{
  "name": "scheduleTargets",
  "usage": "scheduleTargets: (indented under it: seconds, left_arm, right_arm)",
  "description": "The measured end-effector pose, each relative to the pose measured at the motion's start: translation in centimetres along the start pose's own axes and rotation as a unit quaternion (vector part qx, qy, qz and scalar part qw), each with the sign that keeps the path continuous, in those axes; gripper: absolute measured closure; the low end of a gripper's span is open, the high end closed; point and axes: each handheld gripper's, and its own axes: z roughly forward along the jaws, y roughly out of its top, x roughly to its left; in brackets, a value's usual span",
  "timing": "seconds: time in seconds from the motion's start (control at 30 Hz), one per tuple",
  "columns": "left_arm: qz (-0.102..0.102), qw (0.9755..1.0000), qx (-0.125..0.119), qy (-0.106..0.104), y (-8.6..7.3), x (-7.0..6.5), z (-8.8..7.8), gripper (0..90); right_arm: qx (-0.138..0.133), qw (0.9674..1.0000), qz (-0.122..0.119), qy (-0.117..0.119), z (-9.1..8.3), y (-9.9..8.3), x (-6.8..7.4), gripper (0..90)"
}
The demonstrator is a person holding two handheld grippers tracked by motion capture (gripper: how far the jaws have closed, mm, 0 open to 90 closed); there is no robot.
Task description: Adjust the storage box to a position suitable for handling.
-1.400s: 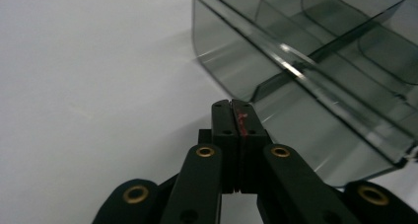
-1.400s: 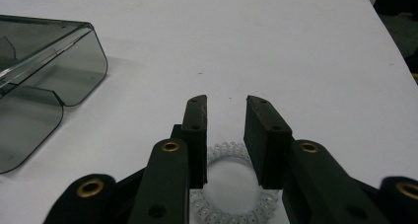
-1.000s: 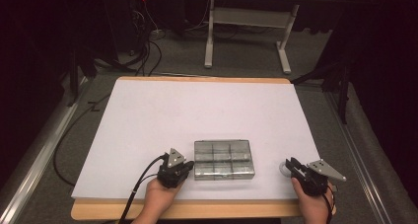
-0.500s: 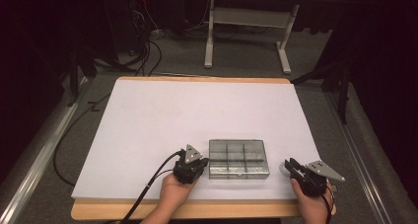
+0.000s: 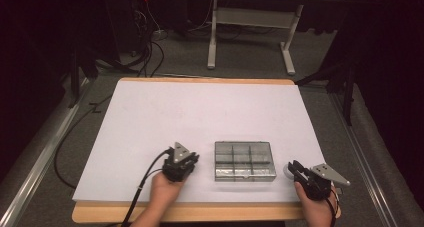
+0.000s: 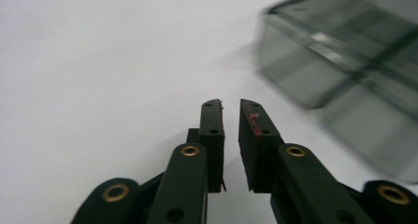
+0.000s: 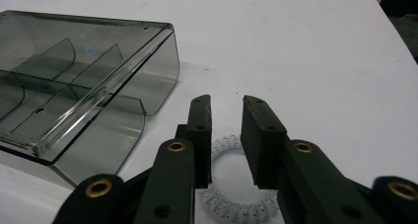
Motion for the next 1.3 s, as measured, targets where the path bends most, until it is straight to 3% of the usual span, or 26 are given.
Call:
scheduleTargets:
  seconds: [0.1, 0.13, 0.2, 0.23, 0.3, 0.37, 0.4, 0.43, 0.47, 0.57, 0.93, 1.3]
  left_arm:
    - [0.021, 0.9989, 0.017, 0.038, -0.8, 3.3, -1.4, 69.8]
    - [0.021, 0.9989, 0.017, 0.038, -0.8, 3.3, -1.4, 66.5]
    - [0.043, 0.9951, 0.033, 0.082, -1.7, 5.3, -2.3, 64.6]
    - [0.039, 0.9947, 0.035, 0.088, -2.0, 6.0, -2.6, 59.8]
    - [0.021, 0.9960, 0.027, 0.083, -2.7, 6.9, -2.9, 59.1]
    - [-0.020, 0.9984, 0.023, 0.048, -3.6, 7.7, -2.7, 54.2]
    - [-0.028, 0.9986, 0.011, 0.044, -3.6, 7.9, -2.9, 49.0]
    - [-0.028, 0.9986, 0.011, 0.044, -3.6, 7.9, -2.9, 49.1]
    - [-0.039, 0.9984, -0.008, 0.040, -3.8, 8.1, -3.3, 49.1]
    - [-0.078, 0.9962, -0.027, 0.027, -4.1, 8.8, -3.7, 47.3]
    - [-0.059, 0.9976, -0.015, 0.034, -4.0, 8.4, -3.4, 47.5]
    - [-0.056, 0.9976, -0.013, 0.040, -4.0, 8.3, -3.4, 46.0]
  right_arm:
    - [0.006, 1.0000, -0.005, -0.002, 0.1, 0.1, 0.1, 75.8]
    - [0.009, 0.9999, -0.008, -0.005, 0.2, 0.1, 0.1, 76.2]
    - [0.012, 0.9999, -0.009, -0.006, 0.2, 0.2, 0.1, 76.6]
    - [0.029, 0.9990, -0.032, -0.010, 0.1, 0.1, 0.2, 78.6]
    - [0.034, 0.9987, -0.036, -0.010, 0.0, 0.0, 0.2, 79.3]
    - [0.034, 0.9989, -0.033, -0.007, -0.4, -0.4, 0.2, 82.1]
    - [0.030, 0.9991, -0.029, -0.007, -0.5, -0.6, 0.2, 82.2]
    - [0.030, 0.9991, -0.029, -0.007, -0.5, -0.6, 0.2, 82.2]
    - [0.027, 0.9993, -0.024, -0.005, -0.6, -0.9, 0.3, 82.8]
    - [0.026, 0.9992, -0.028, 0.010, -1.4, -1.2, 0.9, 85.4]
    - [0.031, 0.9970, -0.055, 0.044, -1.9, -1.4, 2.5, 88.4]
    - [0.027, 0.9939, -0.075, 0.076, -2.1, -1.1, 4.3, 90.0]
